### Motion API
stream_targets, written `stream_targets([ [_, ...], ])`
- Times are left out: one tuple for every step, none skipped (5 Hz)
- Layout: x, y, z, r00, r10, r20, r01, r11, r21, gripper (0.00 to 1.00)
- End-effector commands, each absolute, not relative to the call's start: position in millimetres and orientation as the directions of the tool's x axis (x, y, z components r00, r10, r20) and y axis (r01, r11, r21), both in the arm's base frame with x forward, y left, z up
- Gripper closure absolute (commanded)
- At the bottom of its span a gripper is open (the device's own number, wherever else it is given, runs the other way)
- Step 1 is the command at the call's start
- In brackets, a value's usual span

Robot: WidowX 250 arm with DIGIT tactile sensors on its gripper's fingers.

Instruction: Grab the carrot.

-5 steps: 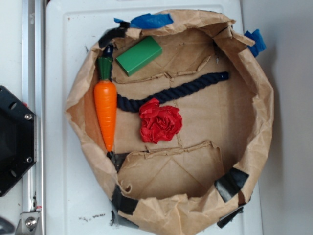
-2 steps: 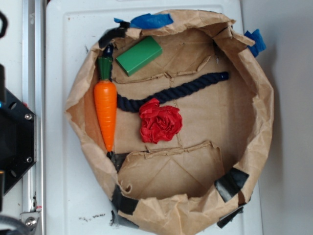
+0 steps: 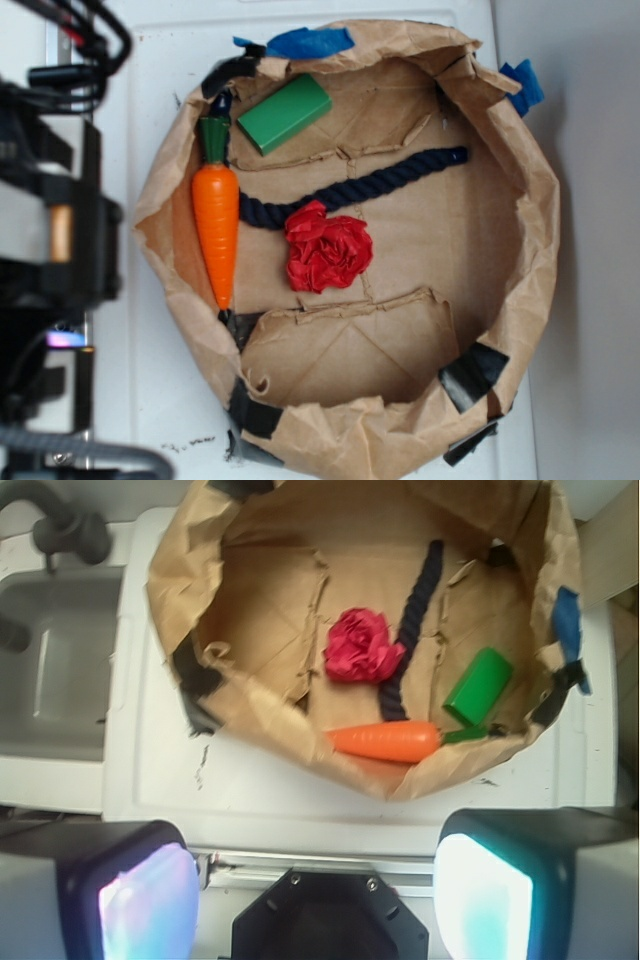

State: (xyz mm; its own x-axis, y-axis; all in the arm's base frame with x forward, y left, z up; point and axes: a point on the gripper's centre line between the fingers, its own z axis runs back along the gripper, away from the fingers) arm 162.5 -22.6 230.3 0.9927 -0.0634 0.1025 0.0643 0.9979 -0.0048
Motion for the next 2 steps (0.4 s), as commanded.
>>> stream_targets([
  [193.2, -18.0, 220.5, 0.993, 0.029, 0.116, -0.026, 0.999, -0.025, 0.00],
  [211.3, -8.0, 209.1, 0.994, 0.059, 0.088, -0.057, 0.998, -0.029, 0.00],
])
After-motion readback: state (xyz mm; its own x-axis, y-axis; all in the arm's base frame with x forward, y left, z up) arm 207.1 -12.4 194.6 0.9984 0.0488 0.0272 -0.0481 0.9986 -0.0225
